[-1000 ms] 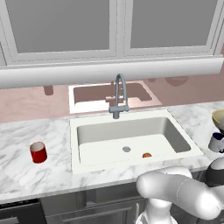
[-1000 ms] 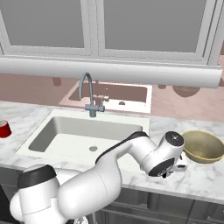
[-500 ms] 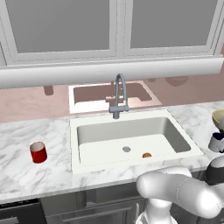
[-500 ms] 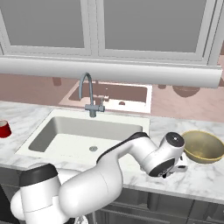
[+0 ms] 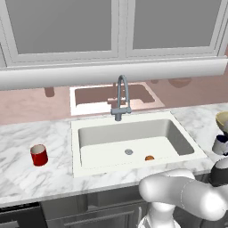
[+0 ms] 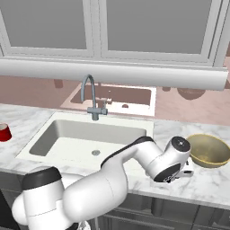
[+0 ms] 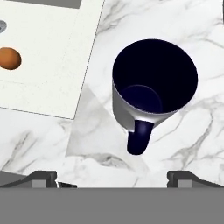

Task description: Clear the mugs and bowl far away from the sink.

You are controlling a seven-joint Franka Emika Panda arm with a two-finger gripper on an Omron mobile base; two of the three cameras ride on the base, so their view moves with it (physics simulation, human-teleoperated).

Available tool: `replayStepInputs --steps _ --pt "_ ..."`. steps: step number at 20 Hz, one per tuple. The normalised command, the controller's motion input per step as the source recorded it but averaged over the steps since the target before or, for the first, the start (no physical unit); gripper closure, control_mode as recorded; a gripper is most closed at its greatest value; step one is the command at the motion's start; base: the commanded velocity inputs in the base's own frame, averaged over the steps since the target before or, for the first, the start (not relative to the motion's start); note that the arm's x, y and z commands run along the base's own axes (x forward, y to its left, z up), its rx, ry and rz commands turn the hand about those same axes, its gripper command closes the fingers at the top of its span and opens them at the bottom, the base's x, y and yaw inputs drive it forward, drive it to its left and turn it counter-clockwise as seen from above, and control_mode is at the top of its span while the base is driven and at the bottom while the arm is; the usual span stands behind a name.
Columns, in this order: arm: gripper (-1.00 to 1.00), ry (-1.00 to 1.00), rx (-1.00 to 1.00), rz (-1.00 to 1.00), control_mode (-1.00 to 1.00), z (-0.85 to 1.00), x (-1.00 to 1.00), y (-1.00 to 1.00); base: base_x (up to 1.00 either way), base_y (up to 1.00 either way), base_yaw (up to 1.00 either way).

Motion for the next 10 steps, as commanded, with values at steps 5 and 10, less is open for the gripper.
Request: replayStepInputs --steps 5,10 --pt "-1.00 0.00 0.00 0.00 -1.00 -0.07 0.07 -0.04 0.00 0.00 0.00" --pt "-1.00 0.00 0.00 0.00 -1.00 -0.12 0.10 -0.02 0.00 0.00 0.00"
